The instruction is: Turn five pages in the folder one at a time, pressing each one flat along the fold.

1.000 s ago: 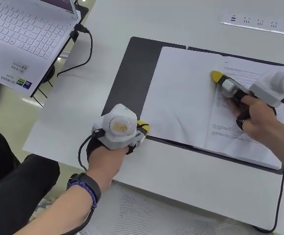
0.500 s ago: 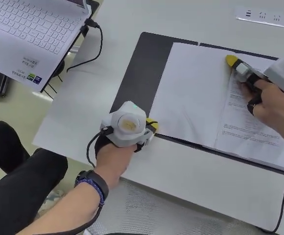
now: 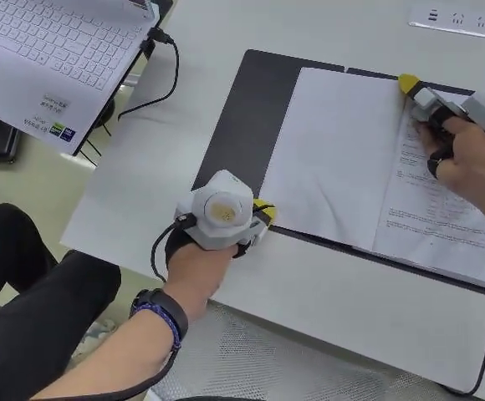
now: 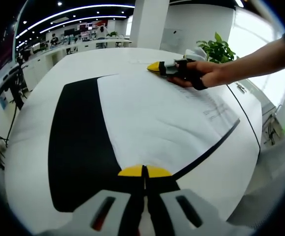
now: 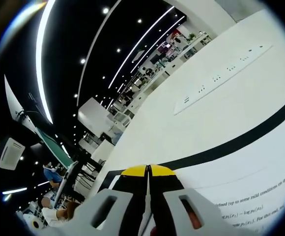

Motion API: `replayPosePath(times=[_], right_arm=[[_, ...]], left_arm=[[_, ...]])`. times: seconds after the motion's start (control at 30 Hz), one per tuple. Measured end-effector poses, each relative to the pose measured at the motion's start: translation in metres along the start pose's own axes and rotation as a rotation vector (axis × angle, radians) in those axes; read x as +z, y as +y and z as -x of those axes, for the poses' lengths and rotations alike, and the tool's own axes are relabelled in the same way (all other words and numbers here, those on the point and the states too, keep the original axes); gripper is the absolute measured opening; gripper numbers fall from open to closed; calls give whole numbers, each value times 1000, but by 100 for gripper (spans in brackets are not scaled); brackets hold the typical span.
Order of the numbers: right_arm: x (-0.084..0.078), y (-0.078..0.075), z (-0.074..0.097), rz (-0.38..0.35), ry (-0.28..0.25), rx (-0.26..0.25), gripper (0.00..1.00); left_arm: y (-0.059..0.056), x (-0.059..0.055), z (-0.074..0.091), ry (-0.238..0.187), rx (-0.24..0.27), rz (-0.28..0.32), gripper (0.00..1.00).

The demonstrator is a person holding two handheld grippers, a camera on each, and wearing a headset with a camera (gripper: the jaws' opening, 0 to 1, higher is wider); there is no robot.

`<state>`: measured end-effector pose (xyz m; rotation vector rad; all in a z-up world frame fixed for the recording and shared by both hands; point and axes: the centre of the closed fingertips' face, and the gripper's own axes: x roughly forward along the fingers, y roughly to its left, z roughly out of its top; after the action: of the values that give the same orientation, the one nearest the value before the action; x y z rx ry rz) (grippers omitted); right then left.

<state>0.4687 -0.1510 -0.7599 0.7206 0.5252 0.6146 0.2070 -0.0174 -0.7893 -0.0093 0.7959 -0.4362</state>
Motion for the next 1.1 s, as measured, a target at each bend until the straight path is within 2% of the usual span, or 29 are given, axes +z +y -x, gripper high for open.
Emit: replayPosePath(times=[0.13,0.37,0.53,0.73,0.87,1.1], right_arm=[[0,1,1,-19,-1,9,0],[-5,3,5,-3,13,21,0],[-16,11,15,59,31,35,0],[-27,21,29,77,47,49,0],[-37,17,35,83,62,67,0],[-58,32,59,101,74,98,0]], left_arm=[[0,0,0,1,0,-1,0],[0,0,-1,-1,2,3,0],[0,0,-1,-5,5,6,0],[1,0,0,-10,3,11,0],[0,0,0,-14,2,9,0],[1,0,-1,-13,-3,-6,0]])
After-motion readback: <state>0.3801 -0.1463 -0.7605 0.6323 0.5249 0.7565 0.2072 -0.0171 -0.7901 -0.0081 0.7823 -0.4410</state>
